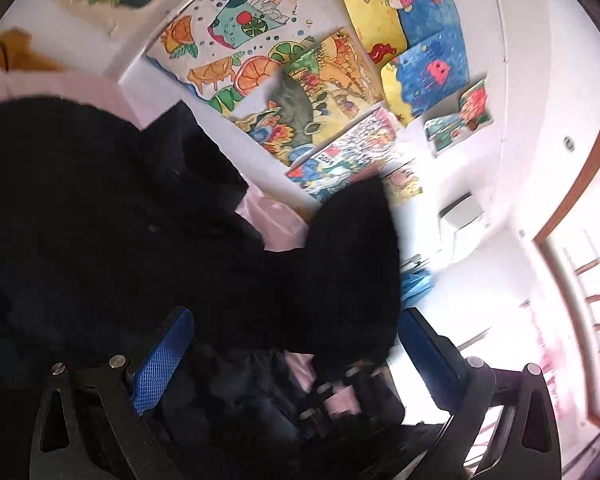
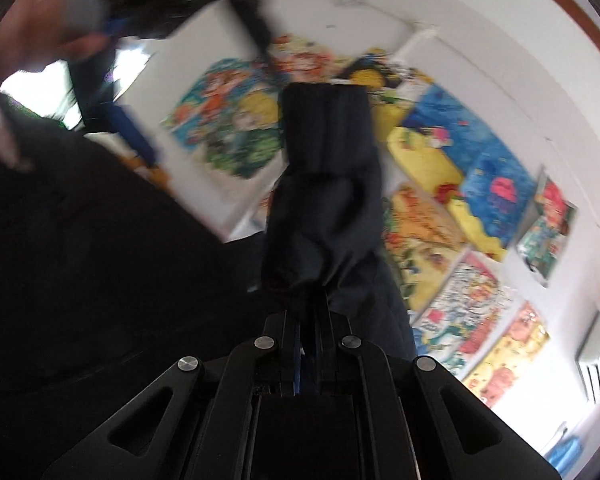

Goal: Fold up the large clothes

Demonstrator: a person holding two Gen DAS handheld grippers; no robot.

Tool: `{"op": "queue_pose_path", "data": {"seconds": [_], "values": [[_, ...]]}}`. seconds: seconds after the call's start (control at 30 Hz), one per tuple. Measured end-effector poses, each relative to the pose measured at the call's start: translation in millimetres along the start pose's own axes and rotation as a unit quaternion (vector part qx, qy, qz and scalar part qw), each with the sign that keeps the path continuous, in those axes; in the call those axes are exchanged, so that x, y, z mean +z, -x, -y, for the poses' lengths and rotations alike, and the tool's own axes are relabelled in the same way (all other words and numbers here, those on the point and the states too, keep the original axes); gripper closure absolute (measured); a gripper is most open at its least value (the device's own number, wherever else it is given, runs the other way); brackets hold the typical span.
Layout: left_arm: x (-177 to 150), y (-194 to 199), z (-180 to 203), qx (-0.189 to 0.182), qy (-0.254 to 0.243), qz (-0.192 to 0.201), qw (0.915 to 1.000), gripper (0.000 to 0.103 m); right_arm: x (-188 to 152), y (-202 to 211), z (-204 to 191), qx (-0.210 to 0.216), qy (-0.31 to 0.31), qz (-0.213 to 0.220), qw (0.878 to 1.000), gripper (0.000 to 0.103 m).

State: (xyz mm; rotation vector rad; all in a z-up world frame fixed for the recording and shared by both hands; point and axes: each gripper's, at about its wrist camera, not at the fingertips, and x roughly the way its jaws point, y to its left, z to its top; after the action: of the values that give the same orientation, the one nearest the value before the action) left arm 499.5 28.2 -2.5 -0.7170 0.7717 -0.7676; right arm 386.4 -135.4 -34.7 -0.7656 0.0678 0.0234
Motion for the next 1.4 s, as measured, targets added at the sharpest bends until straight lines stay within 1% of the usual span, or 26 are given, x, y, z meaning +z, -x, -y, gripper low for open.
{"op": "queue_pose_path", "data": {"seconds": [0.13, 0.17, 0.23, 0.3, 0.37, 0.4, 0.43, 0.47, 0.53, 0.6, 0.67, 0.73, 0.8, 0.9, 0.93, 0.97, 1.03, 1.07, 1.13, 1.17, 1.2, 1.27, 1.3, 1.33, 1.37, 1.4], "values": [[-4, -15, -14, 0.023, 0.024, -0.025, 0.9991, 0.000, -9, 10, -31, 0.032, 0.027, -0.007, 0.999, 0.098], [-4, -20, -17, 0.043, 0.030, -0.032, 0.9981, 0.001, -12, 16, -38, 0.036, 0.035, -0.007, 0.999, 0.098], [-4, -23, -21, 0.062, 0.038, -0.037, 0.9967, 0.002, -14, 16, -45, 0.044, 0.043, -0.010, 0.998, 0.098], [-3, -25, -22, 0.093, 0.042, -0.035, 0.9941, 0.016, -13, 17, -51, 0.047, 0.047, -0.011, 0.998, 0.098], [1, -28, -22, 0.124, 0.041, -0.036, 0.9908, 0.045, -16, 23, -56, 0.049, 0.048, -0.014, 0.998, 0.098], [1, -27, -24, 0.138, 0.040, -0.037, 0.9890, 0.055, -16, 23, -56, 0.049, 0.048, -0.016, 0.998, 0.098], [3, -28, -25, 0.156, 0.038, -0.037, 0.9863, 0.079, -14, 23, -56, 0.048, 0.048, -0.018, 0.998, 0.098], [7, -31, -24, 0.176, 0.035, -0.039, 0.9829, 0.090, -16, 24, -57, 0.047, 0.046, -0.021, 0.998, 0.098], [8, -28, -23, 0.194, 0.020, -0.034, 0.9803, 0.093, -15, 25, -55, 0.051, 0.043, -0.025, 0.997, 0.097], [13, -25, -10, 0.229, -0.021, -0.019, 0.9731, 0.094, -12, 24, -52, 0.055, 0.047, -0.026, 0.997, 0.092], [21, -19, 6, 0.271, -0.075, 0.001, 0.9597, 0.094, -7, 18, -42, 0.063, 0.047, -0.025, 0.997, 0.084], [27, -12, 16, 0.308, -0.112, 0.012, 0.9447, 0.094, -6, 22, -37, 0.072, 0.043, -0.029, 0.996, 0.065], [33, -7, 21, 0.360, -0.160, 0.024, 0.9187, 0.094, -8, 30, -24, 0.076, 0.025, -0.033, 0.996, 0.057], [36, -5, 7, 0.439, -0.212, 0.029, 0.8727, 0.094, -14, 27, 6, 0.074, -0.011, -0.051, 0.996, 0.055], [35, -7, -3, 0.454, -0.218, 0.025, 0.8635, 0.094, -19, 27, 13, 0.067, -0.022, -0.059, 0.996, 0.053], [34, -12, -18, 0.466, -0.216, 0.014, 0.8578, 0.094, -24, 21, 21, 0.058, -0.030, -0.070, 0.995, 0.053], [34, -21, -37, 0.484, -0.211, 0.006, 0.8495, 0.094, -35, 3, 34, 0.042, -0.042, -0.101, 0.993, 0.053], [33, -25, -46, 0.488, -0.205, 0.004, 0.8481, 0.094, -46, -10, 41, 0.036, -0.055, -0.125, 0.990, 0.053], [30, -33, -65, 0.493, -0.183, -0.005, 0.8506, 0.094, -63, -39, 54, 0.032, -0.080, -0.174, 0.981, 0.053], [30, -37, -75, 0.500, -0.172, -0.010, 0.8488, 0.094, -78, -56, 58, 0.038, -0.096, -0.210, 0.972, 0.053], [30, -42, -81, 0.508, -0.167, -0.015, 0.8448, 0.094, -86, -68, 63, 0.044, -0.106, -0.229, 0.966, 0.053], [26, -47, -98, 0.528, -0.155, -0.034, 0.8341, 0.091, -114, -93, 67, 0.067, -0.141, -0.283, 0.946, 0.054], [24, -48, -103, 0.534, -0.150, -0.038, 0.8310, 0.090, -132, -106, 67, 0.091, -0.164, -0.314, 0.931, 0.054], [24, -49, -108, 0.540, -0.143, -0.041, 0.8282, 0.085, -142, -113, 65, 0.105, -0.175, -0.332, 0.921, 0.055], [25, -47, -113, 0.542, -0.133, -0.044, 0.8284, 0.081, -155, -121, 61, 0.125, -0.188, -0.353, 0.908, 0.055], [23, -45, -116, 0.542, -0.124, -0.044, 0.8301, 0.080, -165, -126, 58, 0.138, -0.199, -0.363, 0.900, 0.055]]}}
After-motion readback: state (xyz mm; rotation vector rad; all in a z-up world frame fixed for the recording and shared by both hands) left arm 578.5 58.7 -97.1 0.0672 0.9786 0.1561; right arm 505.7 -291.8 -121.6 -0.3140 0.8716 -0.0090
